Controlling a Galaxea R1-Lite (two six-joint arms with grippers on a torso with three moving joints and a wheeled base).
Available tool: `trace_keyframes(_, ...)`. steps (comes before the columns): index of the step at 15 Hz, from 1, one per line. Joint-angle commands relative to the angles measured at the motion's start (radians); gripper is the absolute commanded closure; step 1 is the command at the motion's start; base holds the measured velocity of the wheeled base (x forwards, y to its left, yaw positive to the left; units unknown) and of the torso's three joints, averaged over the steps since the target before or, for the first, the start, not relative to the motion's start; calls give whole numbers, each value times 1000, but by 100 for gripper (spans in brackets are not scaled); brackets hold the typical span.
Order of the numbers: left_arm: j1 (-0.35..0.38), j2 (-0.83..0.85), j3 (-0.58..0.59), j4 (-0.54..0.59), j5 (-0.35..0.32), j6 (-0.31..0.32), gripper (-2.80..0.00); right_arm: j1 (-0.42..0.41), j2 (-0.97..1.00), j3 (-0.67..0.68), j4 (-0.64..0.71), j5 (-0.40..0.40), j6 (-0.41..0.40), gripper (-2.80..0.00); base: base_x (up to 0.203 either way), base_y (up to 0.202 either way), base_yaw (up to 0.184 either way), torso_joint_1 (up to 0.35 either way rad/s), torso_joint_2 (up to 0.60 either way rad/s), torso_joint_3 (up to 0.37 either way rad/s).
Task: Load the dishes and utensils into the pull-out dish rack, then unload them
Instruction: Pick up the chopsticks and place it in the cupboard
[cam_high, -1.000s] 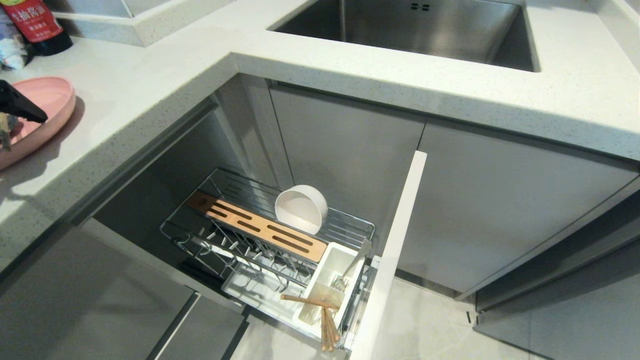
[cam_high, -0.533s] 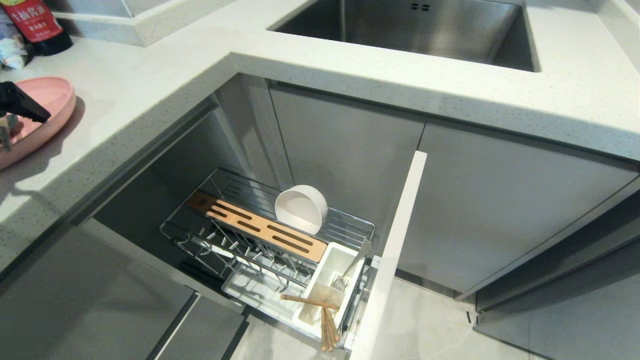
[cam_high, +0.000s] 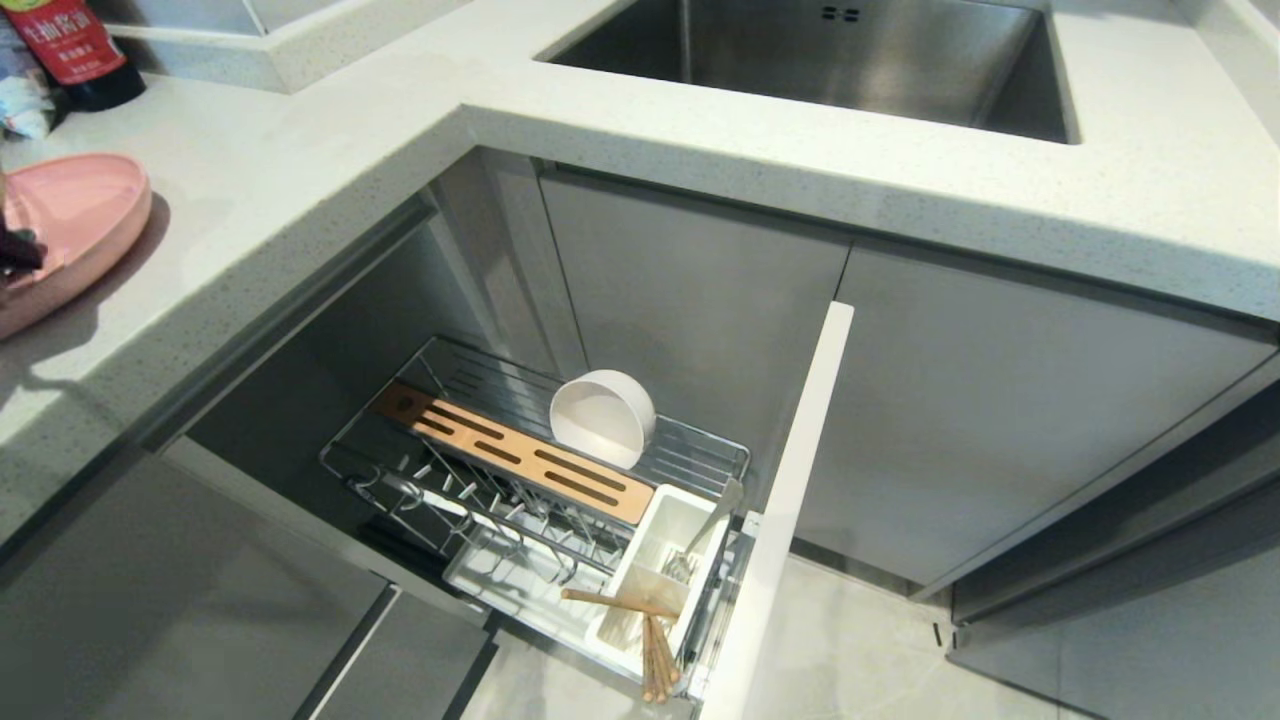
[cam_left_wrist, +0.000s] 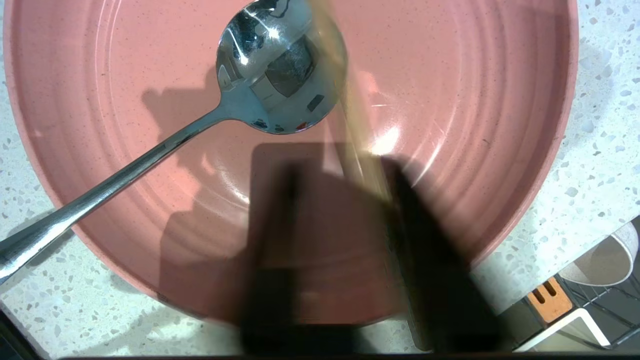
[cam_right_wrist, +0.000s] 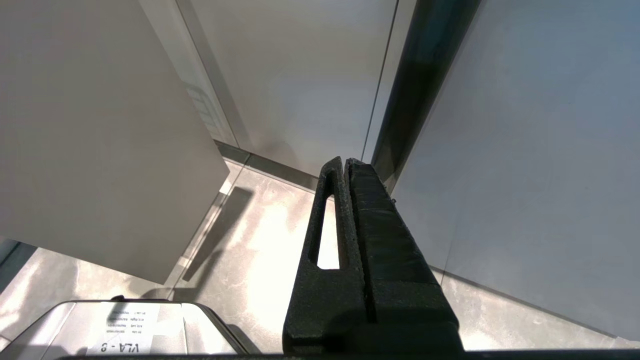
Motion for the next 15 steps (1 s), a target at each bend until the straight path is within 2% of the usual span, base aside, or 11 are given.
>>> trace_keyframes(1,0,-3,0,5,2,-2,0,0,0,0,-1,0,0,0,0,0,0,0,0,0)
trace_keyframes(7,0,-21,0,2,21,-4,0,0,0,0,0,0,-1,0,0,0,0,0,0,0)
trace_keyframes(10,-1,-102,0,-75,20,-21,0,0,0,0,-1,0,-1,0,0,0,0,0,0,0)
trace_keyframes(11,-5,-128,-1,-137,20,-49,0,0,0,0,-1,0,-1,0,0,0,0,0,0,0)
trace_keyframes(13,-51,-170,0,-264,20,-152,0,0,0,0,1,0,-1,0,0,0,0,0,0,0)
trace_keyframes(15,-132,-184,0,-300,16,-225,0,0,0,0,-1,0,-1,0,0,0,0,0,0,0)
